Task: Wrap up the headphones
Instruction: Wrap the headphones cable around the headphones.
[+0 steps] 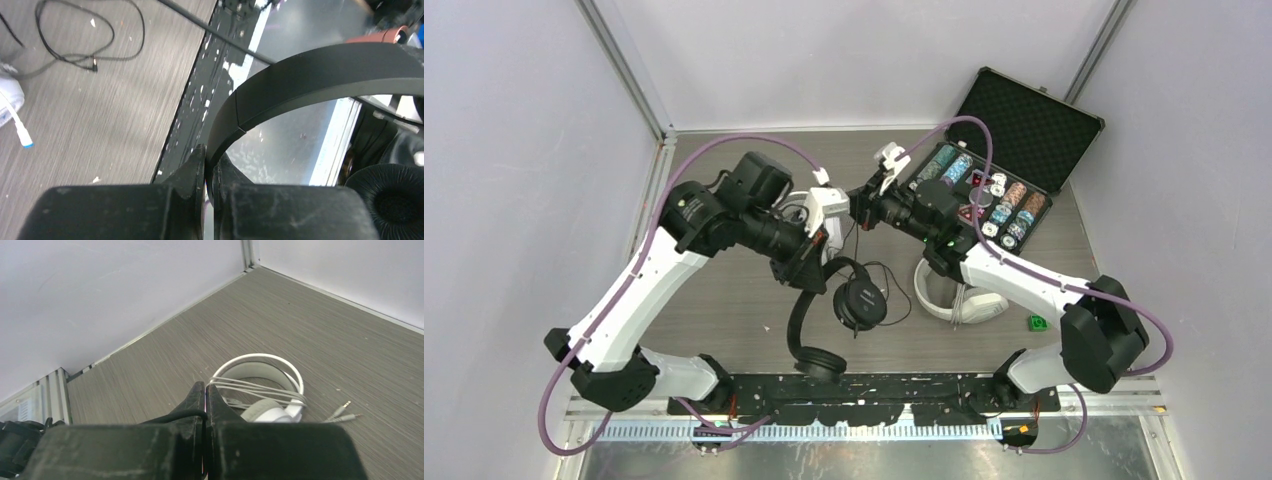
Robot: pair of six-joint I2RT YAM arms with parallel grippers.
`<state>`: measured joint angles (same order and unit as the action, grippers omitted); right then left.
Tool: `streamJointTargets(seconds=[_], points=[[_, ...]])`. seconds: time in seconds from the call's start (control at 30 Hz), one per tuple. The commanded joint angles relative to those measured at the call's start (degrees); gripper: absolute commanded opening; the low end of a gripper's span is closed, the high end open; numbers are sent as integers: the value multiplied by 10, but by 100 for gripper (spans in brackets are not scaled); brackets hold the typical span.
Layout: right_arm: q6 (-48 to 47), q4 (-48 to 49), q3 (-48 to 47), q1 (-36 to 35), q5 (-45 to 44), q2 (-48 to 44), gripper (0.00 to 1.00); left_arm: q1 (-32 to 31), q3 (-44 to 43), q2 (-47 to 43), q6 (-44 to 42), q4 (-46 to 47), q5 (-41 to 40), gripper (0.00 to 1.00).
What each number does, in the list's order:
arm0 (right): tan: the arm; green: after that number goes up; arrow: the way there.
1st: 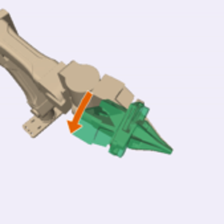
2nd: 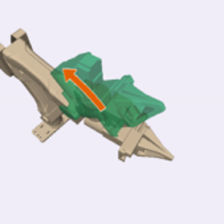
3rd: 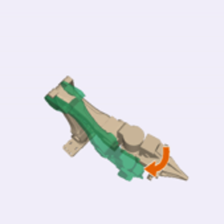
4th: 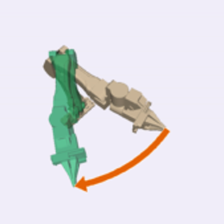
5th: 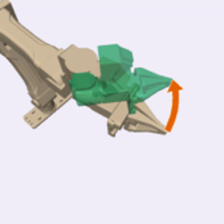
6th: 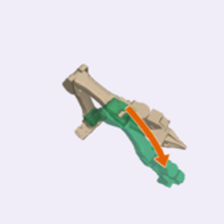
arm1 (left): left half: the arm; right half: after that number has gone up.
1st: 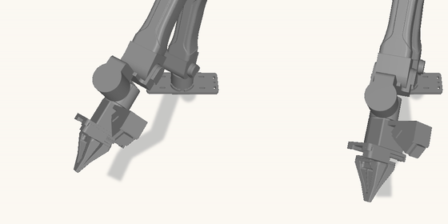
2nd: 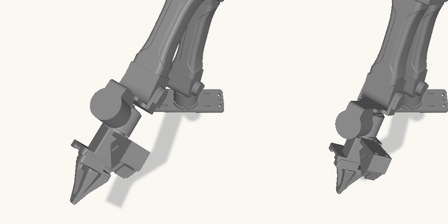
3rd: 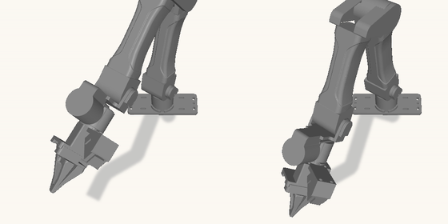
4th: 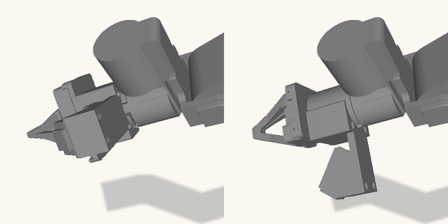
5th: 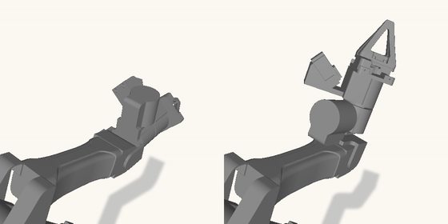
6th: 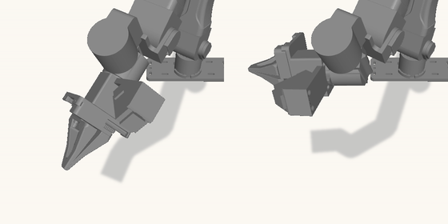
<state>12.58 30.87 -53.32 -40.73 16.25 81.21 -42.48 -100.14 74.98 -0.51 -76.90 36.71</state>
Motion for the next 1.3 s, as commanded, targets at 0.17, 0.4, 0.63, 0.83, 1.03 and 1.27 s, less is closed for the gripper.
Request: streamJointTargets(seconds=[0.17,0.4,0.63,0.83,1.03,1.27], points=[[-44,-158,-72,46,34,-92,0,-39,19,35,-46,-94,-153,0],[-73,-332,-140,51,34,-135,0,-39,12,70,-15,-116,-267,0],[-16,-441,-204,50,85,-138,0,-39,3,115,17,-136,-352,0],[21,-510,-263,45,97,-139,0,-39,1,149,44,-130,-405,0],[99,-599,-276,14,70,-135,0,-33,-32,199,72,-117,-460,0],[217,-598,-258,-7,69,-155,0,7,-132,307,117,-123,-449,0]])
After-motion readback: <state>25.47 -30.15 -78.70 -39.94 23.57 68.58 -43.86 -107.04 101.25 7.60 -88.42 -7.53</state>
